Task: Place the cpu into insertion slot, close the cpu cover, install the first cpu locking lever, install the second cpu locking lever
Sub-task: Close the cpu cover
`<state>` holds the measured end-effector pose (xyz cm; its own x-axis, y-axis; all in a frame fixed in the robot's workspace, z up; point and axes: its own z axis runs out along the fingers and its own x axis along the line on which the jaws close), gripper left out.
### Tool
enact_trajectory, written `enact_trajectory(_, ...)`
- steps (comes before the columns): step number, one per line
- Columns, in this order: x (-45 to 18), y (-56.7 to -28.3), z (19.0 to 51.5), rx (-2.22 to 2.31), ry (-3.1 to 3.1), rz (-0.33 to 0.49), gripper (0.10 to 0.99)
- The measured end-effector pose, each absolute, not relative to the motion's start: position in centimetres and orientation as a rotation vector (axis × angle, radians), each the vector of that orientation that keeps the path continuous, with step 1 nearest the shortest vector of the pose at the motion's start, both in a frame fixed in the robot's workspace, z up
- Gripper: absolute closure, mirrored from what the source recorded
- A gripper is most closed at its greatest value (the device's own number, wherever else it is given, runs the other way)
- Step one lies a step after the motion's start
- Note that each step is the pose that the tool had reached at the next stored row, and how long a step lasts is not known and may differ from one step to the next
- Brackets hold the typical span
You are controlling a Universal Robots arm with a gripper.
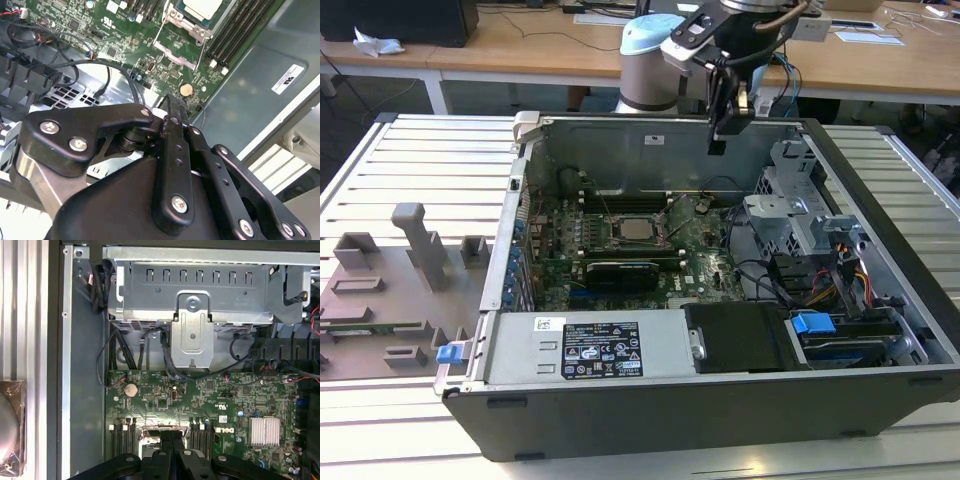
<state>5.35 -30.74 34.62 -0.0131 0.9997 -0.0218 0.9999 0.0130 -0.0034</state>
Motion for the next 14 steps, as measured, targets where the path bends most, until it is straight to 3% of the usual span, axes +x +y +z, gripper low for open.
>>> enact_trajectory(14, 5.3, -30.7, 33.1, 2.198, 2.227, -0.028, 0.98)
